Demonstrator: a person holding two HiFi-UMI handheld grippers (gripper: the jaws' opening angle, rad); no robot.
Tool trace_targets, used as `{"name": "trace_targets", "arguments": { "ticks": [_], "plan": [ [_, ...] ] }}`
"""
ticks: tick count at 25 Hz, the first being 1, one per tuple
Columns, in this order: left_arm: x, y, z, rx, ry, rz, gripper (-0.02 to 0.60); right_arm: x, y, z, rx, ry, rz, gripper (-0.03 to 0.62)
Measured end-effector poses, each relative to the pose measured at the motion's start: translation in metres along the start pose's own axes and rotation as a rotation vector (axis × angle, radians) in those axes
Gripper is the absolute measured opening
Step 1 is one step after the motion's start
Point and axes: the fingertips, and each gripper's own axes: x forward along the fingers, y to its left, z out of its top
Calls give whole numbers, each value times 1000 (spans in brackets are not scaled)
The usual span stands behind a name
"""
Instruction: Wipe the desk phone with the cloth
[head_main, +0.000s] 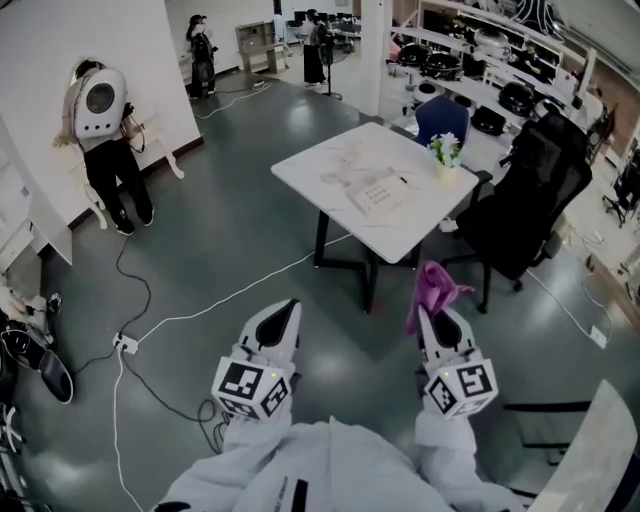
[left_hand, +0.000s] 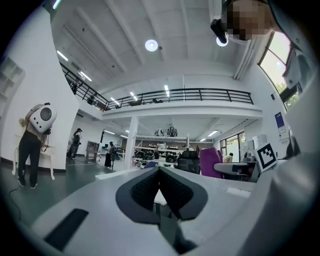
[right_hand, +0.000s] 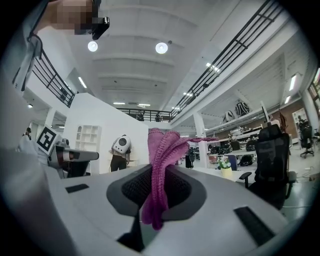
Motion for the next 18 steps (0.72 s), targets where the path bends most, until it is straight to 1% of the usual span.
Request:
{"name": "trace_targets", "arguments": {
  "ticks": [11,18],
  "plan": [
    [5,1,-6,-7,18,35,-3,10,-15,-5,23,5,4,40],
    [25,30,-11,7,40,61,-3,47,-23,-11,43,-2,15,40]
  ]
}}
